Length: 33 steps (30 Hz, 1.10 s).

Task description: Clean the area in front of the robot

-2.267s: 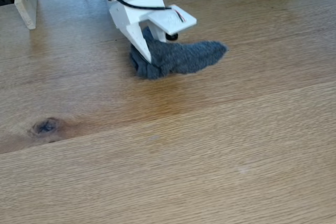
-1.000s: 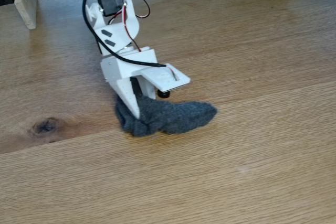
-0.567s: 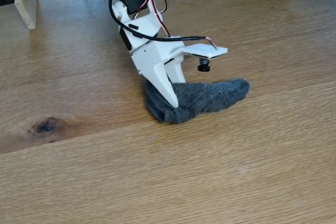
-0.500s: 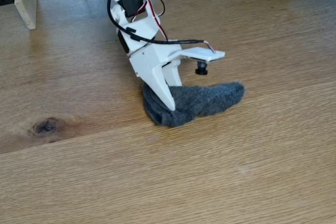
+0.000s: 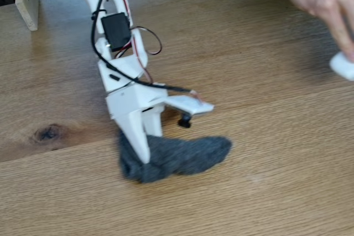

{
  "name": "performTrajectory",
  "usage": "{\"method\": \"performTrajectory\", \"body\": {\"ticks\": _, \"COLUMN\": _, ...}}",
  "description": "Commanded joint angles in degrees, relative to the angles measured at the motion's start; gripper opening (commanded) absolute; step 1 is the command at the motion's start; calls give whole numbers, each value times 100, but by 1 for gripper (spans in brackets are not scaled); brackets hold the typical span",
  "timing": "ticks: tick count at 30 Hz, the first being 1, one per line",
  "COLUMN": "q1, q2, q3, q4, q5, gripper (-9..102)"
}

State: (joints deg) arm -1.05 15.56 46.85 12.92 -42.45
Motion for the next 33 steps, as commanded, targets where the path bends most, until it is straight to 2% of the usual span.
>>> {"method": "performTrajectory", "body": {"ticks": 1, "q1": 932, "q2": 272, "q3": -501, "q4": 413, "q5": -220, "gripper": 0}}
{"method": "performTrajectory", "body": {"ticks": 5, "q1": 1257, "q2": 624, "q3": -325, "q4": 1081, "q5": -281, "gripper": 0}}
{"method": "performTrajectory", "body": {"ticks": 9, "q1": 1125, "q2": 1248, "q3": -141, "q4": 2355, "q5": 413, "gripper": 0}}
{"method": "performTrajectory", "body": {"ticks": 14, "q1": 185, "q2": 2347, "q3": 229, "q4": 4034, "q5": 1635, "gripper": 0}}
{"method": "performTrajectory", "body": {"ticks": 17, "q1": -519, "q2": 2874, "q3": 527, "q4": 4403, "q5": 2127, "gripper": 0}}
{"method": "performTrajectory", "body": {"ticks": 20, "q1": -1292, "q2": 3401, "q3": 993, "q4": 4008, "q5": 2426, "gripper": 0}}
{"method": "performTrajectory", "body": {"ticks": 24, "q1": -1591, "q2": 3639, "q3": 1397, "q4": 3111, "q5": 2522, "gripper": 0}}
{"method": "performTrajectory", "body": {"ticks": 28, "q1": -1283, "q2": 3173, "q3": 1529, "q4": 2092, "q5": 2118, "gripper": 0}}
{"method": "performTrajectory", "body": {"ticks": 33, "q1": -272, "q2": 2285, "q3": 1600, "q4": 1099, "q5": 1028, "gripper": 0}}
